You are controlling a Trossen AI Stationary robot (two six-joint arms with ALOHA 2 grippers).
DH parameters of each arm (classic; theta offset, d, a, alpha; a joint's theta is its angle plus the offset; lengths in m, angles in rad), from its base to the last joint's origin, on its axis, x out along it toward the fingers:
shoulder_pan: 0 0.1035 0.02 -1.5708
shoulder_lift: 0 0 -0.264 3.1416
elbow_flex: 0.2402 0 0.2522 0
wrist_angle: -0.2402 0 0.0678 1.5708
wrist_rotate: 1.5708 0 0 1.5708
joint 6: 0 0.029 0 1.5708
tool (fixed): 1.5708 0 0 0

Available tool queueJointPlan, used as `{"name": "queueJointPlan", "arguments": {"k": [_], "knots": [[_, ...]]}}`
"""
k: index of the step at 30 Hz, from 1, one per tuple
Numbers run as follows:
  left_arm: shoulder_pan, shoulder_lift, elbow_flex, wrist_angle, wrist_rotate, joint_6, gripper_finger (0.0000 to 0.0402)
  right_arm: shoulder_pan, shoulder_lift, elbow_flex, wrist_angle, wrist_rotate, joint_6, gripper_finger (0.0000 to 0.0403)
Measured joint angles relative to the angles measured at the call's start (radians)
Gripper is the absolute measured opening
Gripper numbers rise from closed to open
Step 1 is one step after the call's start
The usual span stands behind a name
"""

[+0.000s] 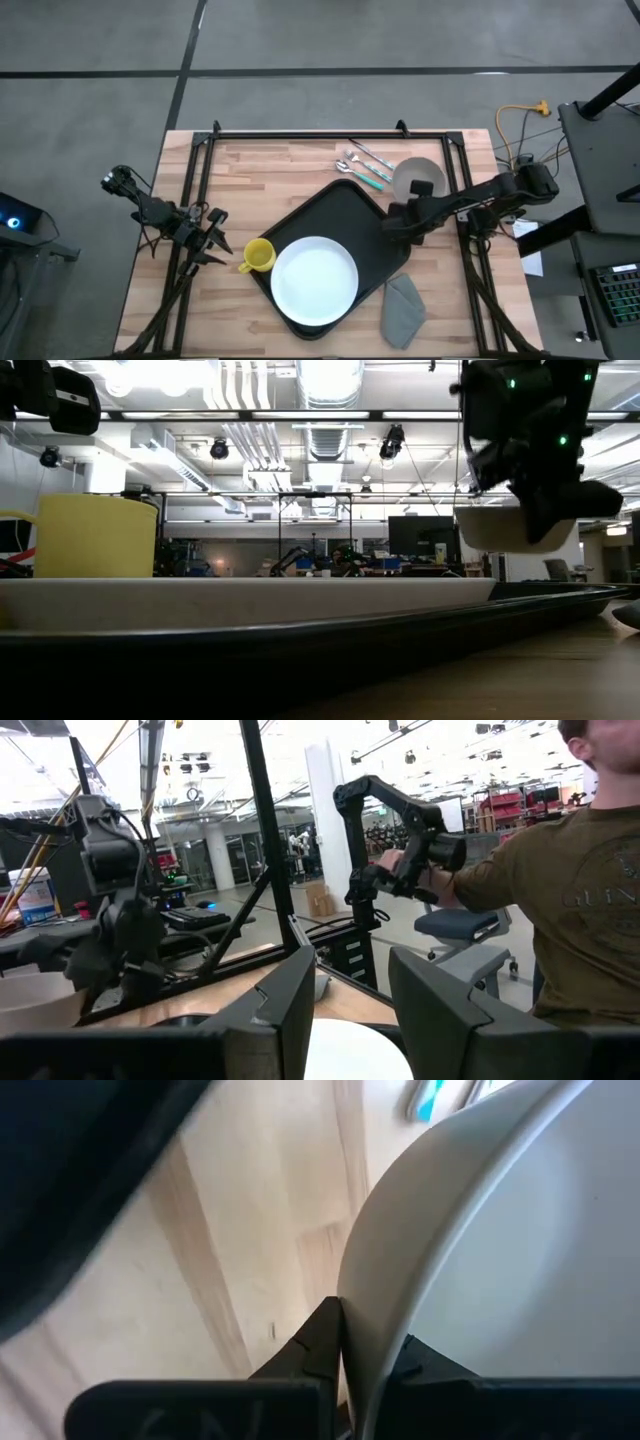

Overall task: Set up tray
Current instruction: Put the brown bowl on the white plate on the black tray

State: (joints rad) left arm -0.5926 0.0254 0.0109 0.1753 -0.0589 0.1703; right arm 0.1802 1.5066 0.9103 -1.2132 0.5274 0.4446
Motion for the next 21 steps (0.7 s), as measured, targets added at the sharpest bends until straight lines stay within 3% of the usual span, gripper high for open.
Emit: {"name": "queueJointPlan", "arguments": {"k": [10, 21], "knots": [[0.0, 0.0, 0.0, 0.0, 0.0, 0.0, 0.0116, 0.107, 0.033, 0.165, -0.012, 0.03, -0.097, 0.0008], [0.0, 0.0, 0.0, 0.0, 0.0, 0.0, 0.0116, 0.189, 0.311, 0.415, -0.011, 0.037, -0.307, 0.0008]]}}
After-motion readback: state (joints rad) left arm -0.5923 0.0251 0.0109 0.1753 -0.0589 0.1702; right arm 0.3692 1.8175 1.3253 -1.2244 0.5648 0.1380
